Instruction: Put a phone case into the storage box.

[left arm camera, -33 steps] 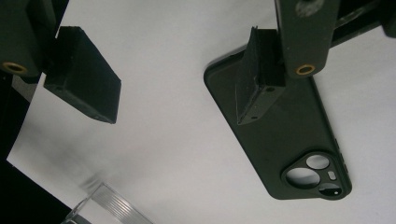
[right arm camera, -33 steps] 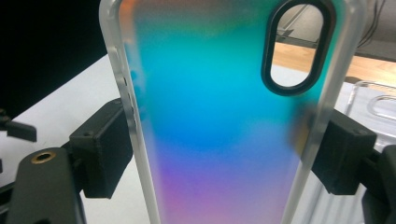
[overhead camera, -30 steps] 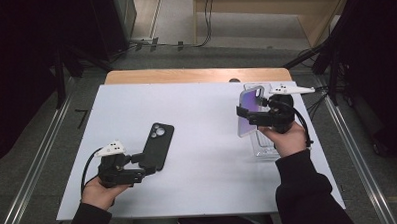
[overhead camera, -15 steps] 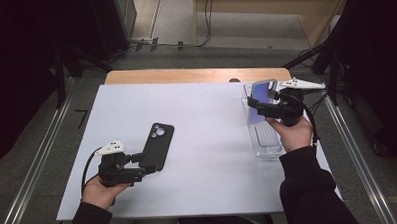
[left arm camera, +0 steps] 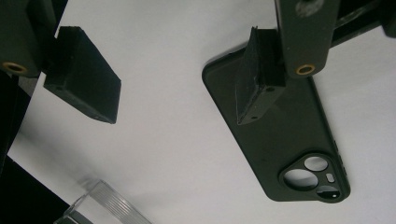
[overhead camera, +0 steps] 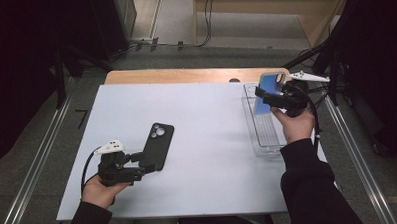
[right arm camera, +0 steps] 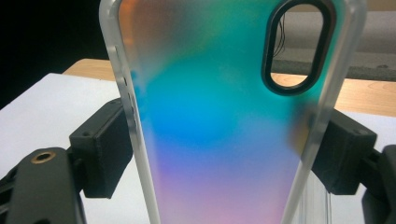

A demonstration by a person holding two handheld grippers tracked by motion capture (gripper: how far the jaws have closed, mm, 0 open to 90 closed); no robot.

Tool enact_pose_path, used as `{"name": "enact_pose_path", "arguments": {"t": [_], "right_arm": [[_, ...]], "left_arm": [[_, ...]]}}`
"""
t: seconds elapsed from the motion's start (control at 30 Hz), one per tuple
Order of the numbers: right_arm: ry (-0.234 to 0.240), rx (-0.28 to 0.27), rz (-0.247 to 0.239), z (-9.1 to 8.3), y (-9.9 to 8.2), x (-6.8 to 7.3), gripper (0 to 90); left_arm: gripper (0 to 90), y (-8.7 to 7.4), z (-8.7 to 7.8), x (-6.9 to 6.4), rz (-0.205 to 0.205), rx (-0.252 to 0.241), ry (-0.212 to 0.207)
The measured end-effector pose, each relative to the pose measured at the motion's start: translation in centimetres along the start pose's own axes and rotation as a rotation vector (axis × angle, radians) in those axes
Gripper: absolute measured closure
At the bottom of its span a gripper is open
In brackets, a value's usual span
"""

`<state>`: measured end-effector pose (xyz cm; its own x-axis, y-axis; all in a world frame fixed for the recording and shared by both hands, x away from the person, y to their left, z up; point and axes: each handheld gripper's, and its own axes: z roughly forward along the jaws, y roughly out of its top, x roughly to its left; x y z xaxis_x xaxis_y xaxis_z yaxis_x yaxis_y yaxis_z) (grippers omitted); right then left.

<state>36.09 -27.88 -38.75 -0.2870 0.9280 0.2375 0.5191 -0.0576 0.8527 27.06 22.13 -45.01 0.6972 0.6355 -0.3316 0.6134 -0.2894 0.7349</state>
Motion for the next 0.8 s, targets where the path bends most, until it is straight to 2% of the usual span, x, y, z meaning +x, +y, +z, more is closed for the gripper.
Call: {"name": "enact_pose_path", "arguments": {"t": [0.33, 0.5, 0.67, 0.8], "right_arm": [[-0.031, 0.003, 0.003, 2.3, 0.7, -0.8, 15.7], [-0.028, 0.003, 0.04, 3.4, 1.0, -1.5, 15.7], [-0.073, 0.02, 0.016, 4.6, 1.4, -2.0, 15.7], [-0.084, 0.015, 0.025, 5.7, 1.6, -2.5, 15.6]], "left_arm": [[31.9, -0.1, -0.1, 0.1, -0.003, -0.006, 0.001], [31.9, -0.1, -0.1, 0.1, -0.004, -0.002, 0.002], [31.9, -0.1, 0.0, 0.1, -0.002, 0.002, 0.003], [31.9, -0.1, 0.2, -0.1, 0.003, 0.003, -0.002]]}}
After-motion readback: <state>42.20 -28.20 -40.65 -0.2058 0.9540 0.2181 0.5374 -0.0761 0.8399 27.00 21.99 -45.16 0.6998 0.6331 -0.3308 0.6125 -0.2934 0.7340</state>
